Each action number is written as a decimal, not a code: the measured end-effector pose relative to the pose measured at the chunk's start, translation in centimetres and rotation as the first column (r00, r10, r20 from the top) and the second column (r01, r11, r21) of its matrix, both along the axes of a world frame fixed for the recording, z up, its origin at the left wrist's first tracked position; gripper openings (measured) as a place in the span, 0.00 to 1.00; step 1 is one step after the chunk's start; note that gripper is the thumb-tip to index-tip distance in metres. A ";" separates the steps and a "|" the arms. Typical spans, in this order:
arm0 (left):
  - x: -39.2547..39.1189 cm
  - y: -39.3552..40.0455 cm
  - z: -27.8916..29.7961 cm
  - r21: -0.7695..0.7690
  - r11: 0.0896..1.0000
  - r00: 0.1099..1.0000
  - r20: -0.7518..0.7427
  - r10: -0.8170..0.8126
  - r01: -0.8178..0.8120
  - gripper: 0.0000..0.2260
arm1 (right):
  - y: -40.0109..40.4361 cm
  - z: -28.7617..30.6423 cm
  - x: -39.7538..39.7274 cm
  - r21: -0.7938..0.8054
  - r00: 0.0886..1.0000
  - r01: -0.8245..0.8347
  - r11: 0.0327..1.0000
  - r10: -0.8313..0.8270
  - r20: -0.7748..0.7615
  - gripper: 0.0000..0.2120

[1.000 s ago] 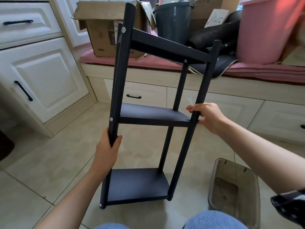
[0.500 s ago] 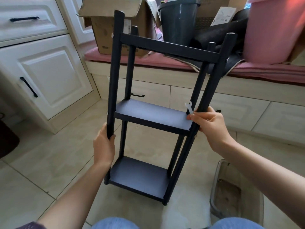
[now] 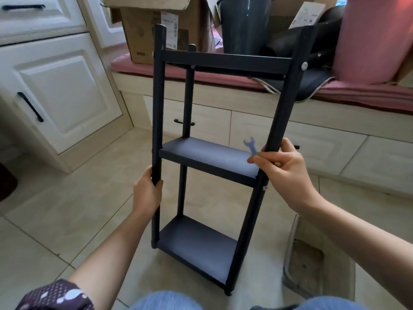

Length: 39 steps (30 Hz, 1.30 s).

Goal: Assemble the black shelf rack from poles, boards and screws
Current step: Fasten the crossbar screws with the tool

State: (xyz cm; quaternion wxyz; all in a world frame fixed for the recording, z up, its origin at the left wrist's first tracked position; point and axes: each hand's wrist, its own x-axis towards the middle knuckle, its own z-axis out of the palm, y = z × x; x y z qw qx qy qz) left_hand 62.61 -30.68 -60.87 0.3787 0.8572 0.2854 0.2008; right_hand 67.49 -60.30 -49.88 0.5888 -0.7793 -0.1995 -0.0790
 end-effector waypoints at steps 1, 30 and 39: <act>0.0 0.2 0.5 -0.005 1.000 1.000 -0.030 -0.006 0.006 0.25 | 0.5 0.2 -0.4 -0.038 0.999 -0.007 0.999 0.009 0.046 0.08; -4.9 -12.9 5.4 -0.426 0.648 0.776 0.356 -0.521 0.631 0.21 | 8.7 6.0 -1.7 -0.226 0.980 0.042 0.973 0.003 0.197 0.06; -4.1 -12.4 7.0 -0.651 0.648 0.917 0.329 -0.228 0.394 0.31 | 9.8 6.8 -2.2 -0.257 0.963 -0.015 0.966 0.083 0.256 0.06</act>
